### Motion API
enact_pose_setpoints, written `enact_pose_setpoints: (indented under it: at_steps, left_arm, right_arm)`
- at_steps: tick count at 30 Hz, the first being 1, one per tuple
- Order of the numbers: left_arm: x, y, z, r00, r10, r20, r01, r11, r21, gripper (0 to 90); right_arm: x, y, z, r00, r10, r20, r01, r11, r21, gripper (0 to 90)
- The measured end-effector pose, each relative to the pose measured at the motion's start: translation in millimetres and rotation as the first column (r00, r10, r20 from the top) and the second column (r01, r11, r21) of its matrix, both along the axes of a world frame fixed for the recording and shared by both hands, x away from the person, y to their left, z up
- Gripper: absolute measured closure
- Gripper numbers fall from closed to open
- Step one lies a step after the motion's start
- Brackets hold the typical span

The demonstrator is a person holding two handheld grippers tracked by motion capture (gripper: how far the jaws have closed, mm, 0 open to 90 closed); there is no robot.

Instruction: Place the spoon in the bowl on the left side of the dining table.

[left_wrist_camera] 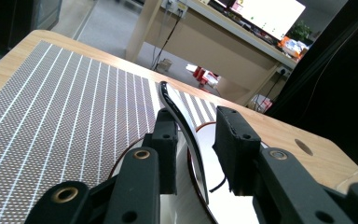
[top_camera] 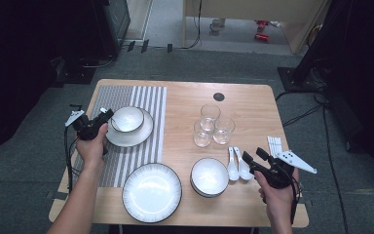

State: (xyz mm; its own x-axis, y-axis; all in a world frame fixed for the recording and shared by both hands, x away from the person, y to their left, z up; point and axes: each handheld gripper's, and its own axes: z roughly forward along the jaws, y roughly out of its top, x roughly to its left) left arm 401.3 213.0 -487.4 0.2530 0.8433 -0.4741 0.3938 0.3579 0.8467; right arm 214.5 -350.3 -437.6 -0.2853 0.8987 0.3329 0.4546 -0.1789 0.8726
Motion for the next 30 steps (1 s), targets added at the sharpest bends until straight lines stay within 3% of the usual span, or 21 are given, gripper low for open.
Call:
enact_pose_setpoints:
  at_steps: [5, 9, 13, 16, 19, 20, 23, 25, 30]
  left_arm:
    - [-1.7, 4.1, 2.7, 1.0000, 0.001, 0.006, -0.001, 1.0000, -0.009, 67.0]
    - [-4.8, 9.3, 6.9, 0.9997, 0.014, 0.020, -0.014, 0.9999, -0.010, 60.0]
    - [-8.7, 13.6, 13.4, 0.9959, 0.042, 0.080, -0.043, 0.9991, 0.005, 52.3]
    - [-12.7, 15.1, 17.9, 0.9939, 0.077, 0.079, -0.084, 0.9932, 0.082, 45.3]
    - [-18.8, 14.4, 18.5, 0.9950, 0.083, 0.055, -0.090, 0.9873, 0.131, 58.7]
    - [-19.8, 13.1, 17.5, 0.9971, 0.061, 0.046, -0.066, 0.9897, 0.127, 67.8]
    - [-17.9, 6.4, 12.6, 0.9997, 0.020, 0.017, -0.023, 0.9877, 0.155, 79.4]
    - [-14.4, 2.0, 10.8, 0.9997, 0.012, 0.020, -0.014, 0.9891, 0.147, 81.5]
    - [-3.8, -9.9, 10.7, 1.0000, -0.007, 0.005, 0.006, 0.9849, 0.173, 84.6]
  right_arm:
    - [0.2, 0.4, -0.3, 1.0000, 0.002, 0.000, -0.002, 1.000, -0.004, 36.3]
    - [-0.4, -0.1, -0.2, 1.0000, -0.002, 0.001, 0.002, 1.000, -0.002, 36.3]
    - [0.1, -0.7, -1.5, 1.0000, -0.001, -0.004, 0.001, 1.000, -0.003, 36.3]
    - [0.5, -0.5, -2.0, 1.0000, -0.002, -0.007, 0.002, 1.000, -0.004, 36.3]
    - [0.5, -0.7, -2.0, 1.0000, -0.003, -0.006, 0.003, 1.000, -0.005, 36.3]
    - [0.4, -0.9, -2.1, 1.0000, -0.004, -0.006, 0.004, 1.000, -0.005, 36.4]
    - [0.5, -0.7, -2.2, 1.0000, -0.003, -0.006, 0.003, 1.000, -0.006, 36.4]
    - [0.7, 0.5, -2.3, 1.0000, -0.001, -0.006, 0.001, 1.000, -0.007, 36.4]
    - [0.8, 1.7, -3.0, 1.0000, 0.001, -0.009, -0.001, 1.000, -0.011, 36.4]
